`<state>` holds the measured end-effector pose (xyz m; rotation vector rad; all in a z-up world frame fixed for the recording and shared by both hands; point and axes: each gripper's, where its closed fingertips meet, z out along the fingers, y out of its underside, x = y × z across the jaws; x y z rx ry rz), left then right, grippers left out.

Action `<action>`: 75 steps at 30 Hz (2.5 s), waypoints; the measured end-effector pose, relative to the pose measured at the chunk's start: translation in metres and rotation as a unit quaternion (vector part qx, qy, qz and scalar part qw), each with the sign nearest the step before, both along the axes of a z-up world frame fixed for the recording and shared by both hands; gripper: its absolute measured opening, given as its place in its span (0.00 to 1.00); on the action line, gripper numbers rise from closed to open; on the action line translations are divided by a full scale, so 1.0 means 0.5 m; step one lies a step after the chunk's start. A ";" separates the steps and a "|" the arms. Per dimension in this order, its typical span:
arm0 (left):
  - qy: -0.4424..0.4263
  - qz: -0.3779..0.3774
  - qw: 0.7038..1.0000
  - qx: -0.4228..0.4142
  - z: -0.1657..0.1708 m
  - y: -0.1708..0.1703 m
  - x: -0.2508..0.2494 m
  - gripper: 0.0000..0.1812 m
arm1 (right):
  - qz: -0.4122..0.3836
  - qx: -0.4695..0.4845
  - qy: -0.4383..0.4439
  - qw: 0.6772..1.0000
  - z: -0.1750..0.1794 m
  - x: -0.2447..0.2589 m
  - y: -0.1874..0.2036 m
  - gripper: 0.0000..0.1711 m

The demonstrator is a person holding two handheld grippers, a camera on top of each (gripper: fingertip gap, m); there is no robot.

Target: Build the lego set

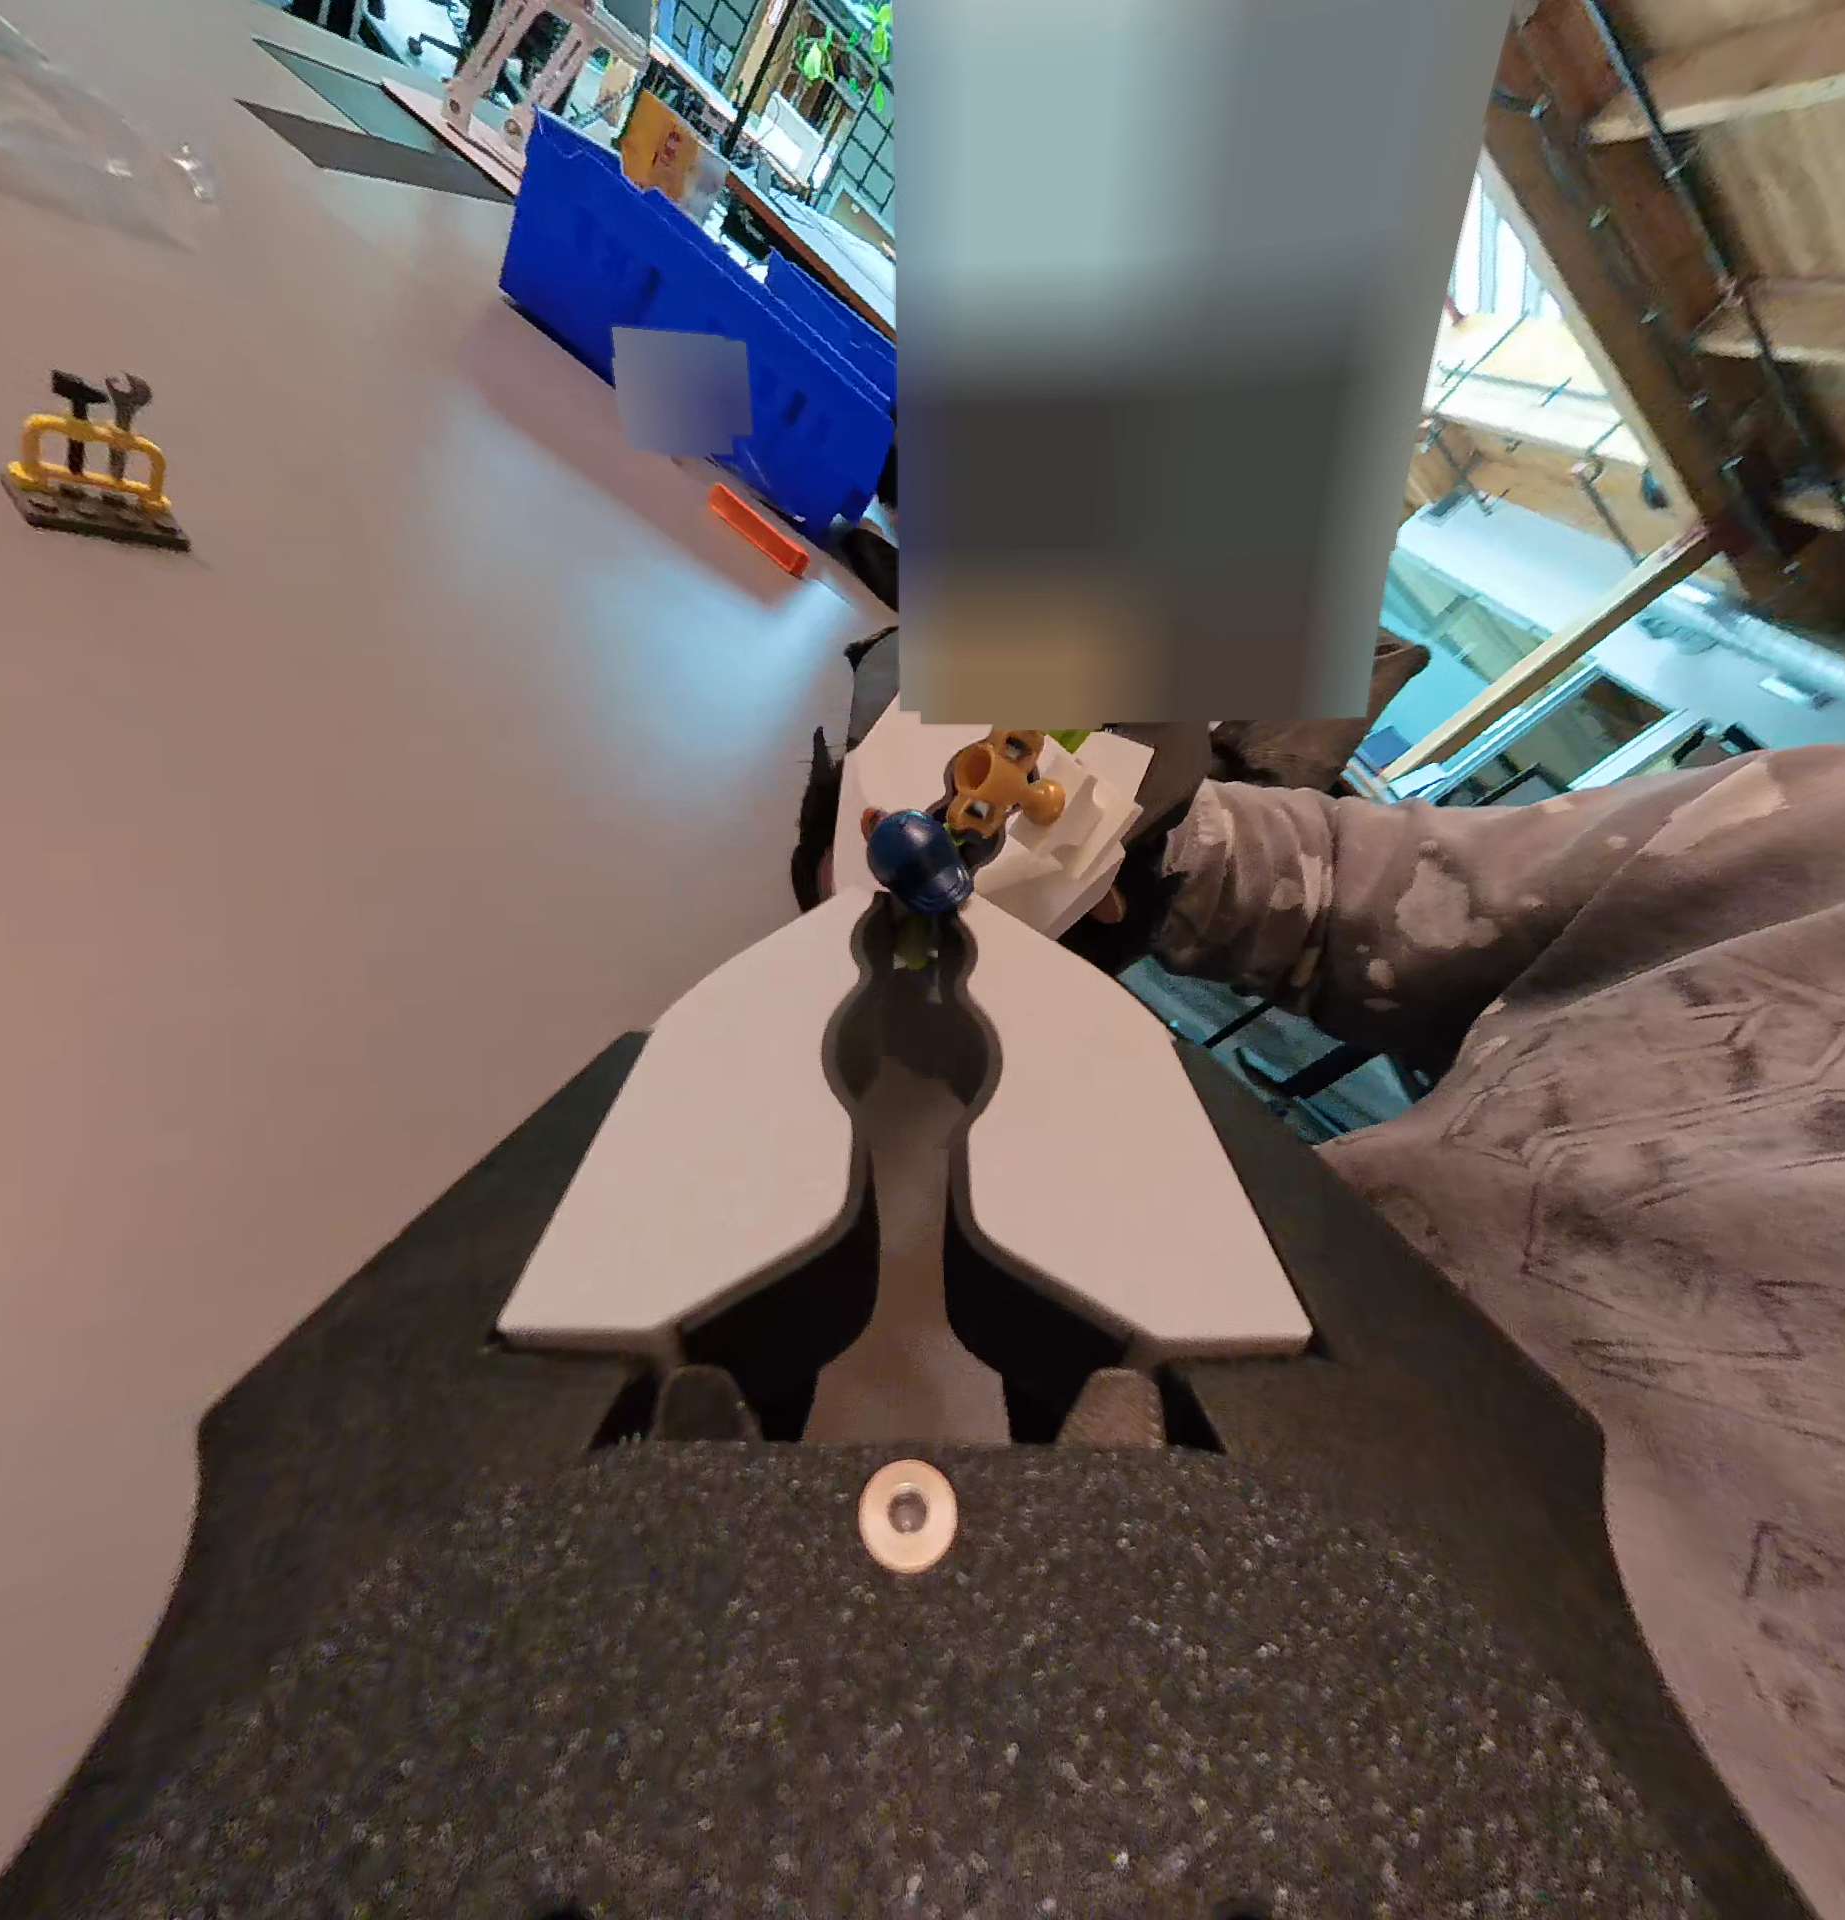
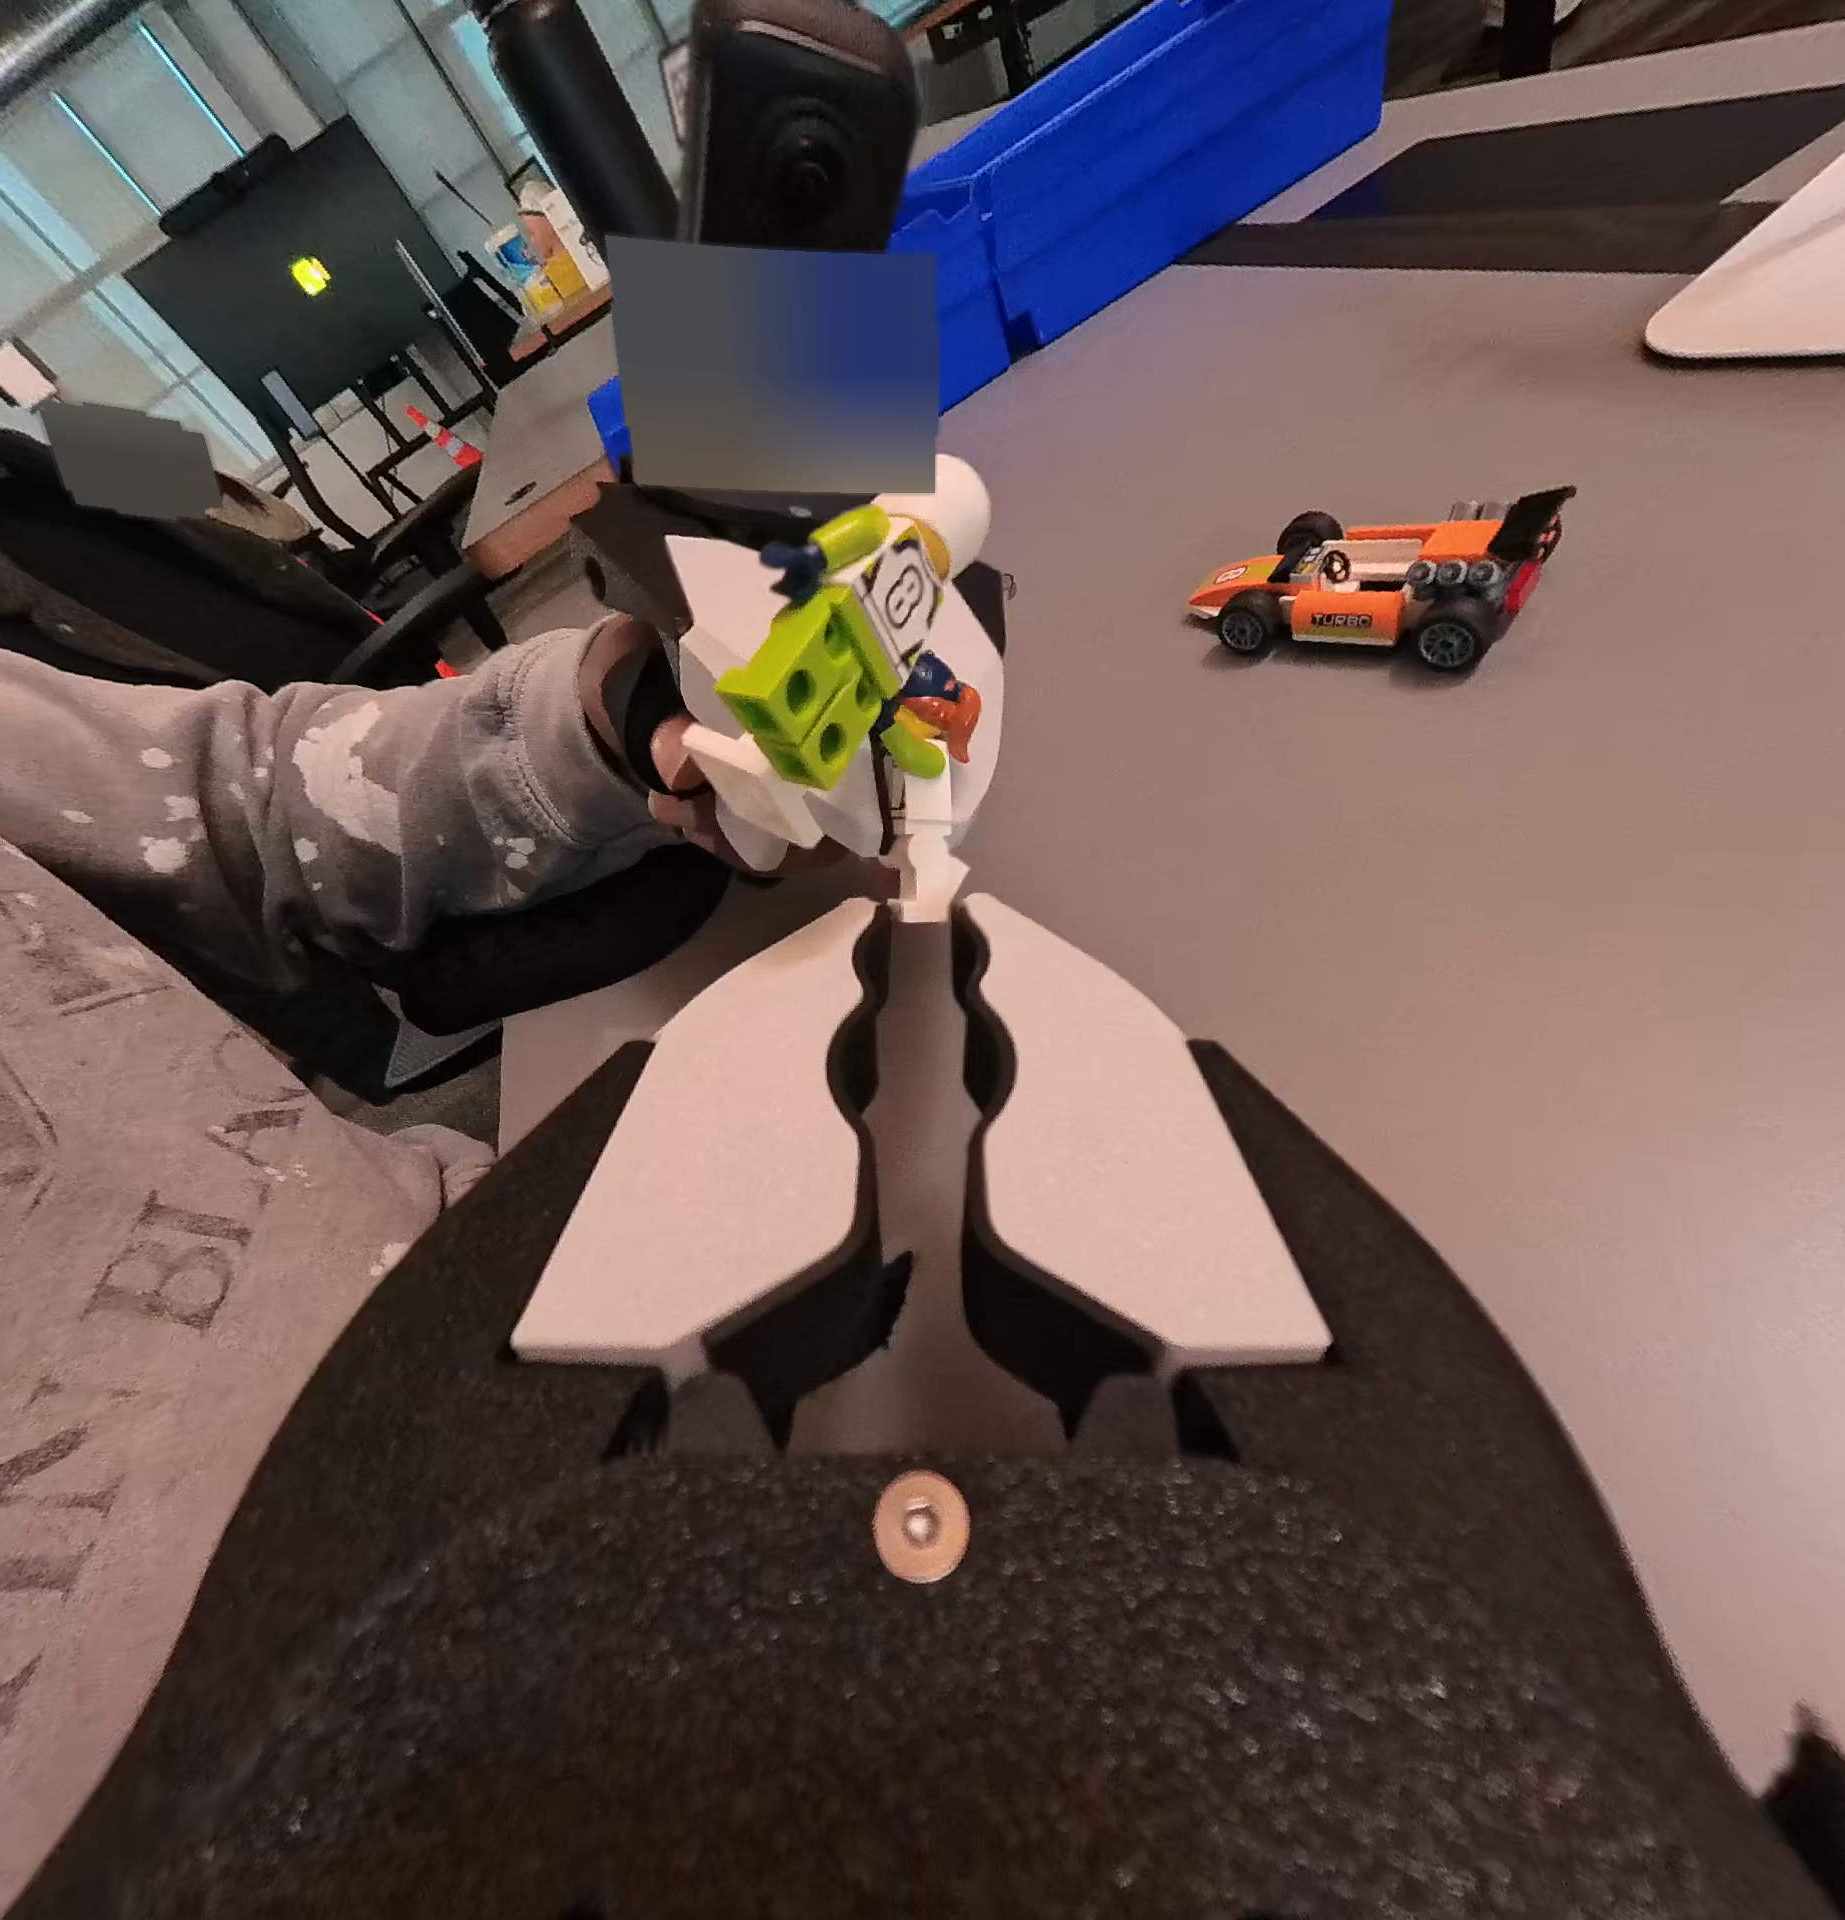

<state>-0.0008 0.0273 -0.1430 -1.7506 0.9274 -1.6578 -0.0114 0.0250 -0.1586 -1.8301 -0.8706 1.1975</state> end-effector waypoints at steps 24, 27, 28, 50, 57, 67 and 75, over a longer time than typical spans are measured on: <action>-0.056 -0.028 0.997 -0.054 0.032 -0.016 -0.005 0.05 | 0.029 0.040 0.038 0.998 0.022 -0.013 -0.010 0.13; -0.056 -0.032 0.996 -0.057 0.031 -0.019 -0.003 0.05 | 0.044 0.058 0.049 0.996 0.032 -0.019 -0.021 0.12; -0.058 -0.034 0.996 -0.060 0.032 -0.020 -0.004 0.04 | 0.040 0.063 0.047 0.996 0.032 -0.019 -0.018 0.10; 0.051 0.055 0.992 0.106 0.006 0.009 -0.004 0.05 | 0.001 0.005 0.027 1.000 0.007 -0.012 0.006 0.05; 0.118 0.082 0.982 0.122 -0.025 0.024 -0.023 0.05 | -0.020 0.059 -0.017 0.998 0.016 0.036 0.022 0.17; 0.188 0.056 0.963 0.184 -0.061 0.007 -0.019 0.05 | 0.009 0.086 -0.071 0.994 0.035 0.032 0.016 0.07; 0.076 -0.004 0.989 0.129 -0.001 -0.035 -0.019 0.05 | 0.124 0.085 0.037 0.988 0.072 0.018 -0.013 0.07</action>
